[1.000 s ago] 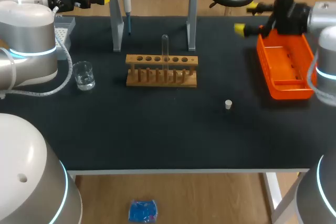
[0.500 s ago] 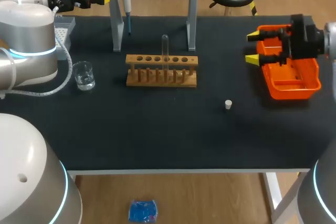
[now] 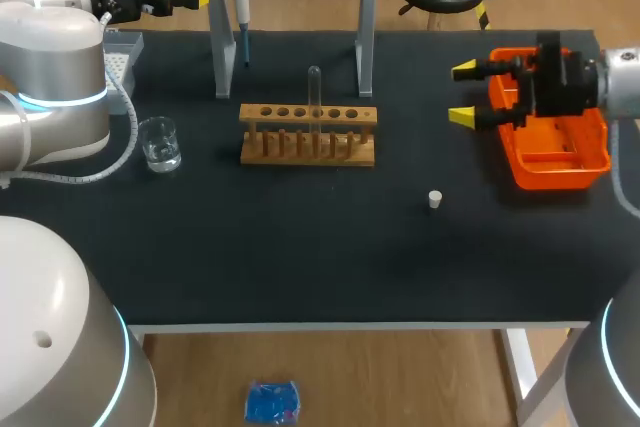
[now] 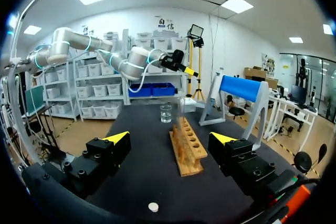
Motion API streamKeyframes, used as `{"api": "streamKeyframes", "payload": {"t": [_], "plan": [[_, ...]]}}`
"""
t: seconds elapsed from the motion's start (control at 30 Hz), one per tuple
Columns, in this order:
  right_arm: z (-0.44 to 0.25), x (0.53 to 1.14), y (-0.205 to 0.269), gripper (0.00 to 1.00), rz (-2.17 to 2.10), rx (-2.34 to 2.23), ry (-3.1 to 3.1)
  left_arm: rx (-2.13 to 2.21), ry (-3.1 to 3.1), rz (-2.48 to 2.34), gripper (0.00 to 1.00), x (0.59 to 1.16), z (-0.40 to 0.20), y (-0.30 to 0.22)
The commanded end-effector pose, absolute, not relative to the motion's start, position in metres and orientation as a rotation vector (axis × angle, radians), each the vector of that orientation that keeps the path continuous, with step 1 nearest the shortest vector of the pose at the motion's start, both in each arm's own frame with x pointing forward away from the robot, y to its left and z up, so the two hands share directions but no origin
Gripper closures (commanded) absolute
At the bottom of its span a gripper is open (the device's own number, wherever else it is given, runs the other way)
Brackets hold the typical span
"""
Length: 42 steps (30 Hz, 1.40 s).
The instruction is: Invert the test tube, pick up the pipette, mount the tip to pipette, aspirate from beaker and dispense into the tube, eject the tip, return the pipette, and cap with the stopper.
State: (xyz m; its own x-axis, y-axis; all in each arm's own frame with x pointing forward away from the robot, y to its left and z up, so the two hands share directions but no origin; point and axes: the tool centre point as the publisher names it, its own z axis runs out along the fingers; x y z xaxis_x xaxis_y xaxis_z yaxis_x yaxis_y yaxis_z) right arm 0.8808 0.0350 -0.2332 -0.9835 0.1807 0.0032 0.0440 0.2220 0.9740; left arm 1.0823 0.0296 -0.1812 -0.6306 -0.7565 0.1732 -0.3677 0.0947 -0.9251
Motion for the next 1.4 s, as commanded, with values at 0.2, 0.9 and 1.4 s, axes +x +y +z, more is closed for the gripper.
{"api": "streamKeyframes", "payload": {"t": [0.2, 0.9, 1.4], "plan": [[-0.251, 0.858, 0.068, 0.0, 1.83, 0.173, 2.315, -1.106, 2.03, -1.55, 0.0, 1.082, -0.182, 0.03], [-0.251, 0.858, 0.068, 0.0, 1.83, 0.173, 2.315, -0.708, 2.263, -1.357, 0.0, 0.969, -0.159, -0.084], [-0.251, 0.858, 0.068, 0.0, 1.83, 0.173, 2.315, -0.543, 2.217, -1.502, 0.0, 0.926, -0.217, -0.073]]}}
